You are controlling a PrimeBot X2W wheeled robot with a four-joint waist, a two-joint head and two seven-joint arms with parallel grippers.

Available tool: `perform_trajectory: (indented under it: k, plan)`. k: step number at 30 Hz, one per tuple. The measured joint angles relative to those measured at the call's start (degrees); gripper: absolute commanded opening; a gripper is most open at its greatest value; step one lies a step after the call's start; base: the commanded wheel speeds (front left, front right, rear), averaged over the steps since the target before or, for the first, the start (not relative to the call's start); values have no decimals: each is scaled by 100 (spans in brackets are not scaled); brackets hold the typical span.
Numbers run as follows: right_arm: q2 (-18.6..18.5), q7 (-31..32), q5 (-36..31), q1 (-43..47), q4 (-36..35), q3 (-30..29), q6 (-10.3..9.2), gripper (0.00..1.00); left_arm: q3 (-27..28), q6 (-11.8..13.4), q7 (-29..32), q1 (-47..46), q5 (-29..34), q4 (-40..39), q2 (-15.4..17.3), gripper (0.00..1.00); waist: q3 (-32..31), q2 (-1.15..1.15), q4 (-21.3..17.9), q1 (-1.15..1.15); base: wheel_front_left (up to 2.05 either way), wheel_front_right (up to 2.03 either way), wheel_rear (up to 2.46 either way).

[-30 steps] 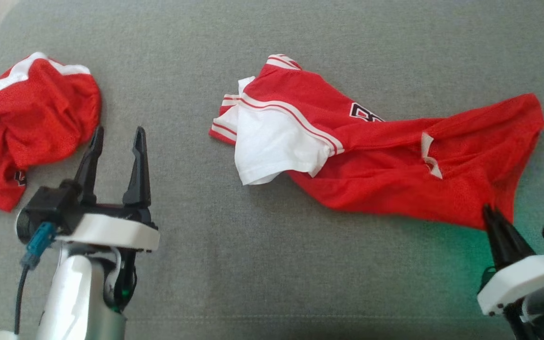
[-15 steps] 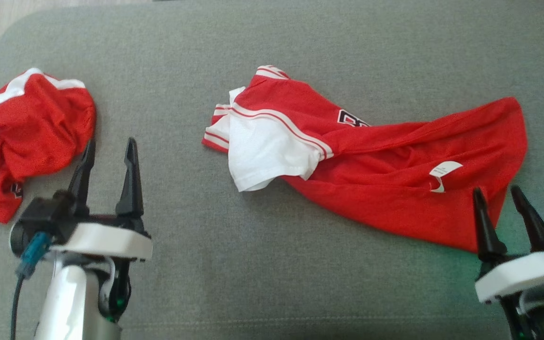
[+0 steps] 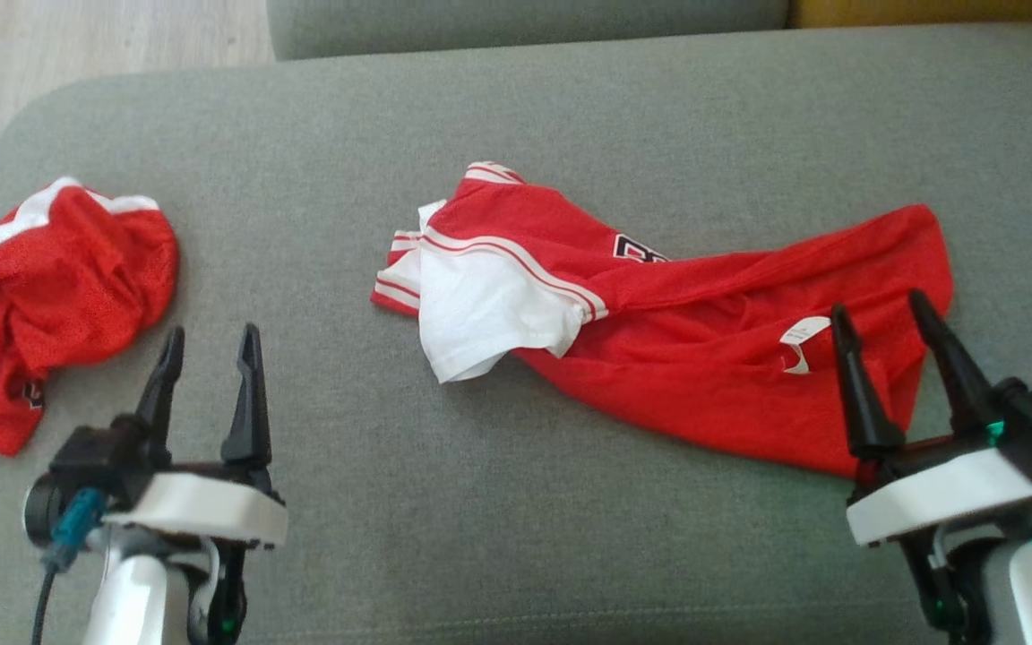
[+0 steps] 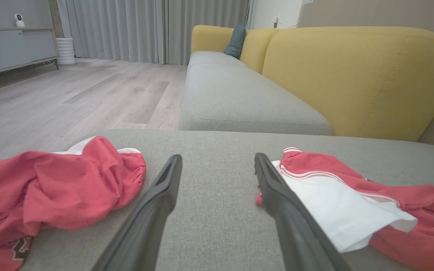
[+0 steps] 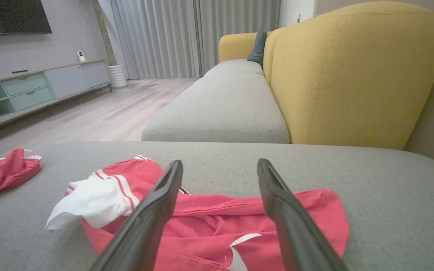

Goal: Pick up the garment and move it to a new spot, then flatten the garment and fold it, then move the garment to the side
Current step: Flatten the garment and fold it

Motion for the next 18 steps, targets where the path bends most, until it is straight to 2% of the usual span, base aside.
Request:
perform_trajectory:
  k: [18]
  plan:
    - [79, 2, -9, 136, 18, 59, 0, 100, -158, 51, 107, 189, -18, -96, 25, 100, -94, 0, 3, 0, 0, 0, 0]
